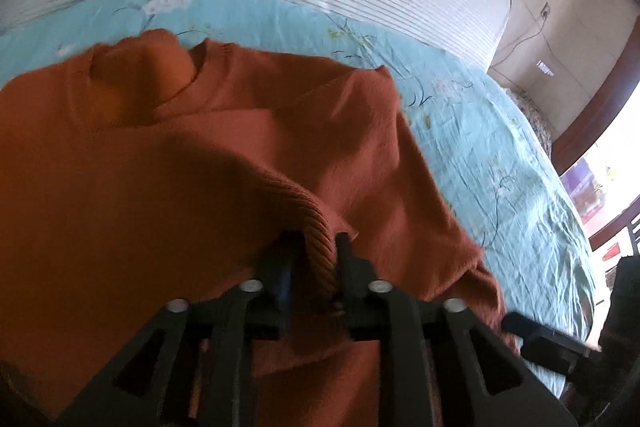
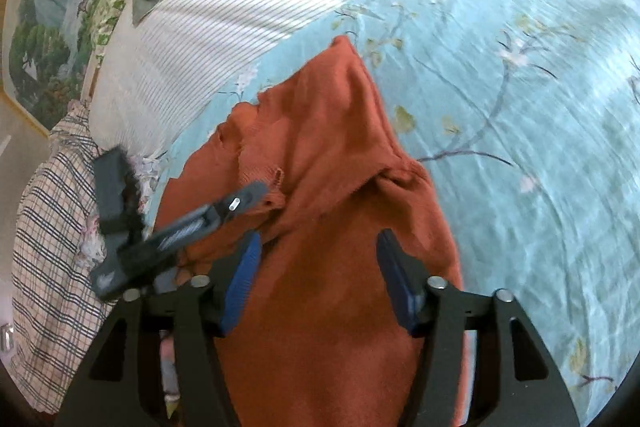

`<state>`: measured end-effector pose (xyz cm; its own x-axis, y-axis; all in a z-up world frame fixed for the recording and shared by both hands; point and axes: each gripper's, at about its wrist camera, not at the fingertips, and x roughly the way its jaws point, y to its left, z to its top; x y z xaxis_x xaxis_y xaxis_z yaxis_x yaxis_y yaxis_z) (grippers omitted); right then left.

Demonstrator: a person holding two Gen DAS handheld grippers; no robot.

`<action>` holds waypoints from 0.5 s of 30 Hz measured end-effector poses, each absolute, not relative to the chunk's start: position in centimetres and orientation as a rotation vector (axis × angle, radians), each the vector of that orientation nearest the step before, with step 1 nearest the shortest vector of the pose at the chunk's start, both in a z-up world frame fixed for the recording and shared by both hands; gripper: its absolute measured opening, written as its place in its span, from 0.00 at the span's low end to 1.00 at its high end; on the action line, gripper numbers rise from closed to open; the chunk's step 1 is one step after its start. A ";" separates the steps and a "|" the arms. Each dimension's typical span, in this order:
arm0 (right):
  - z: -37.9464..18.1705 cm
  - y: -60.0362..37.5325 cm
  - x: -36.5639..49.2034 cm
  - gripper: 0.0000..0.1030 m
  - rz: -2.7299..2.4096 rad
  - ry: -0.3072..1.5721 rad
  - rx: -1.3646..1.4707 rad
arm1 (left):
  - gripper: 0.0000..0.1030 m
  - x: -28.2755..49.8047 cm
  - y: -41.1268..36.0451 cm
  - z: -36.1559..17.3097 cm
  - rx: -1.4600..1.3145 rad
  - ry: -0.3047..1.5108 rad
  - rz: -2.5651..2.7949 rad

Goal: Fold small clothes

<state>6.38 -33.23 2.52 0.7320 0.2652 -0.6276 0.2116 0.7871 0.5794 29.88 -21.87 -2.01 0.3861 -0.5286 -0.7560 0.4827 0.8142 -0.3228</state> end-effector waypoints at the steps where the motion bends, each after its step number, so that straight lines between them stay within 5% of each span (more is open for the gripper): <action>1: 2.6 -32.9 7.0 0.65 0.040 0.769 0.674 | 0.43 29.3 -20.9 -1.7 -0.051 0.972 -0.636; 2: 2.6 -32.6 7.6 0.65 0.049 0.775 0.668 | 0.56 28.8 -20.1 -1.5 -0.052 0.961 -0.627; 3: 2.6 -32.3 8.3 0.65 0.059 0.778 0.661 | 0.58 28.1 -19.0 -1.1 -0.055 0.943 -0.616; 15: 0.9 -30.3 16.7 0.66 0.059 0.885 0.514 | 0.58 24.7 0.9 -0.8 -0.032 0.857 -0.167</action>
<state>16.69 -30.28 0.94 0.6395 0.2578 -0.7242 0.1588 0.8774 0.4526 24.66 0.90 -0.84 0.6422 -0.1597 -0.7497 0.1337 0.9864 -0.0956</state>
